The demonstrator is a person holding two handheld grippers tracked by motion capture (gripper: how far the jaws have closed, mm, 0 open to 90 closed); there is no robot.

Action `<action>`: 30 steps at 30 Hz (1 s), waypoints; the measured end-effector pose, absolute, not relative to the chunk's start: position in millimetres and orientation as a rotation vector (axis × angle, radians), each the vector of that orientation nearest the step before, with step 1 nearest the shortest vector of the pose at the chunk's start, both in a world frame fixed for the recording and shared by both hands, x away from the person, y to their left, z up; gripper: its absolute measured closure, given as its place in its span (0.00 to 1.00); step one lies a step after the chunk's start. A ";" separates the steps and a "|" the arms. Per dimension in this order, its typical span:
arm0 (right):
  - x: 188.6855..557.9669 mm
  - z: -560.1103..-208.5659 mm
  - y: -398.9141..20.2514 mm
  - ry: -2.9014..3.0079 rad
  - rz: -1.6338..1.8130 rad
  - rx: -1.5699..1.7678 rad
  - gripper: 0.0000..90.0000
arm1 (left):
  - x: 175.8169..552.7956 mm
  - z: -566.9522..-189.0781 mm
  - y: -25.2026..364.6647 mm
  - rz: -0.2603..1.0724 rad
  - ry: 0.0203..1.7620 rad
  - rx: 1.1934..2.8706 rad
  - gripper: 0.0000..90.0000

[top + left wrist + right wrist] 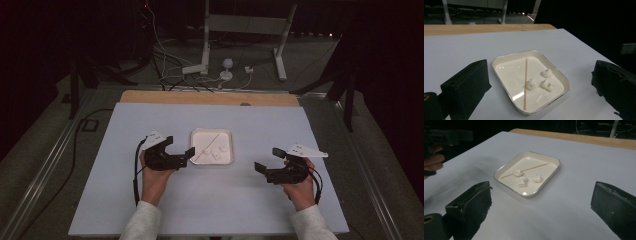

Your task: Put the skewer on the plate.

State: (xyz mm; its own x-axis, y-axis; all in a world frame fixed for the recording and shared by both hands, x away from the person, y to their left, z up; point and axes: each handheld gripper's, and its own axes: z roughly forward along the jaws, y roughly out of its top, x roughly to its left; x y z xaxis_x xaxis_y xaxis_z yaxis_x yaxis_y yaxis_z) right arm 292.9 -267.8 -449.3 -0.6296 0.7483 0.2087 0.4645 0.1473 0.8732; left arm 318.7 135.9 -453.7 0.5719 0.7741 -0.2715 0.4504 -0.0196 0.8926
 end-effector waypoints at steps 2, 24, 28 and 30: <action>292.3 -450.5 -270.4 2.149 1.469 1.181 0.04 | 315.1 -450.8 141.6 0.378 1.037 1.652 0.02; 276.2 -459.5 -296.5 2.071 1.483 1.181 0.03 | 277.8 -448.2 204.8 0.532 0.997 1.633 0.02; 274.2 -462.2 -298.6 2.063 1.481 1.189 0.03 | 274.5 -449.6 214.1 0.549 1.009 1.624 0.02; 273.2 -463.1 -299.1 2.058 1.481 1.194 0.03 | 273.1 -450.9 217.5 0.553 1.013 1.622 0.02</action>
State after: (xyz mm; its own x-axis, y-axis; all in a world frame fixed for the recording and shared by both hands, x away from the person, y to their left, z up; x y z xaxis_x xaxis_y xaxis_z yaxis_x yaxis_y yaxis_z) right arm 273.2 -299.1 -463.1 -0.5907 0.7834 0.1932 0.4321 0.1050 0.8957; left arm 273.1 217.5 -450.9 0.5273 0.8370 -0.1461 0.3300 -0.0432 0.9430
